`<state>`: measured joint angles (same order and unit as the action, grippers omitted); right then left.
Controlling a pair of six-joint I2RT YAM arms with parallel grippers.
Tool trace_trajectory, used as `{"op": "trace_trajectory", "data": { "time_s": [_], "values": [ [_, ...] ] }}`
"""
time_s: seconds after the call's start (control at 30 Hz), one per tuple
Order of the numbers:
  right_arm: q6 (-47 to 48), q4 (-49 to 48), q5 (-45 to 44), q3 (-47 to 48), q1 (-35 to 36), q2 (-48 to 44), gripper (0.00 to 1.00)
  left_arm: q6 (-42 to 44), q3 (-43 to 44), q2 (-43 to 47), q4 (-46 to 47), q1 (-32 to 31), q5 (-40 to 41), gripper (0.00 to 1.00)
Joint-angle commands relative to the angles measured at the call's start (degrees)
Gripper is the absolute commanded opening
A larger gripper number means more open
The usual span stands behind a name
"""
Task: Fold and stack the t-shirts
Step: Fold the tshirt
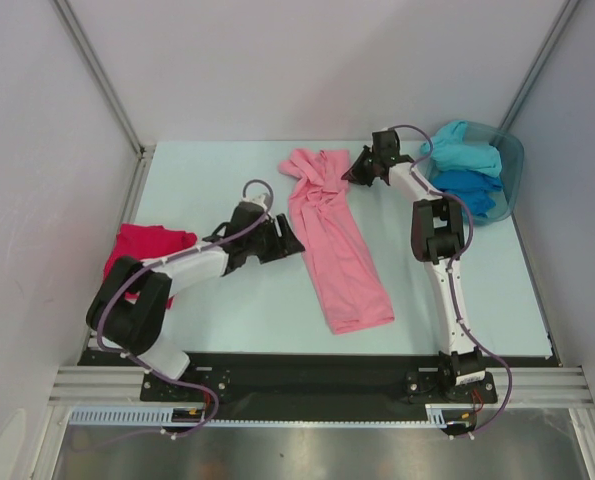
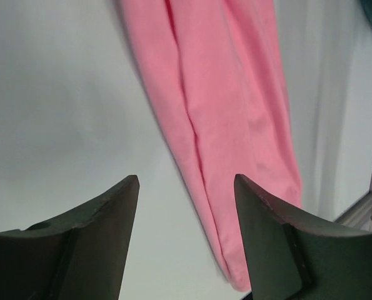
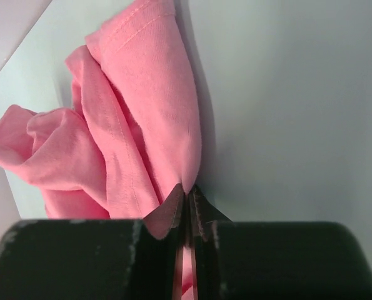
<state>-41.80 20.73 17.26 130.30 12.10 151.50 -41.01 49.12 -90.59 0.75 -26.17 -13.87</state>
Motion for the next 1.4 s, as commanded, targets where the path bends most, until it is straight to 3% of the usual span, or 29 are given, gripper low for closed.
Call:
{"op": "trace_trajectory", "data": {
  "time_s": [0.0, 0.13, 0.33, 0.77, 1.03, 1.1, 1.2, 1.23, 1.37],
  "values": [
    [0.84, 2.3, -1.26, 3.03, -1.02, 1.6, 0.08, -3.01, -3.5, 2.34, 5.12, -8.26, -0.46, 0.68],
    [1.28, 2.73, -1.35, 3.38, -1.81, 1.52, 0.07, -8.8, -7.63, 1.55, 10.83, -17.92, 1.47, 0.68],
    [1.37, 2.74, -1.17, 3.29, -2.6, 0.99, 0.07, -14.18, -14.49, 2.25, 14.71, -25.23, 4.9, 0.68],
    [1.11, 2.03, -0.29, 3.03, -3.75, 0.55, 0.03, -16.99, -21.35, 8.06, 15.15, -27.44, 8.06, 0.67],
    [1.11, 1.77, -0.29, 2.42, -3.75, 0.02, 0.03, -19.1, -19.24, 1.56, 20.69, -30.69, 7.63, 0.65],
    [1.02, 1.77, -0.29, 2.15, -3.84, 0.02, 0.03, -19.37, -18.89, 0.77, 21.56, -31.04, 7.72, 0.62],
    [1.2, 1.59, -0.29, 1.98, -3.92, 0.11, 0.0, -19.46, -18.45, -0.47, 22.36, -31.57, 7.37, 0.5],
    [1.02, 1.68, -0.29, 1.98, -4.01, 0.28, 0.0, -19.45, -18.36, -0.9, 22.54, -31.66, 7.19, 0.39],
    [1.11, 1.51, -0.56, 1.89, -4.19, 0.55, 0.0, -19.63, -18.98, -0.38, 23.33, -31.92, 6.58, 0.14]
  ]
}}
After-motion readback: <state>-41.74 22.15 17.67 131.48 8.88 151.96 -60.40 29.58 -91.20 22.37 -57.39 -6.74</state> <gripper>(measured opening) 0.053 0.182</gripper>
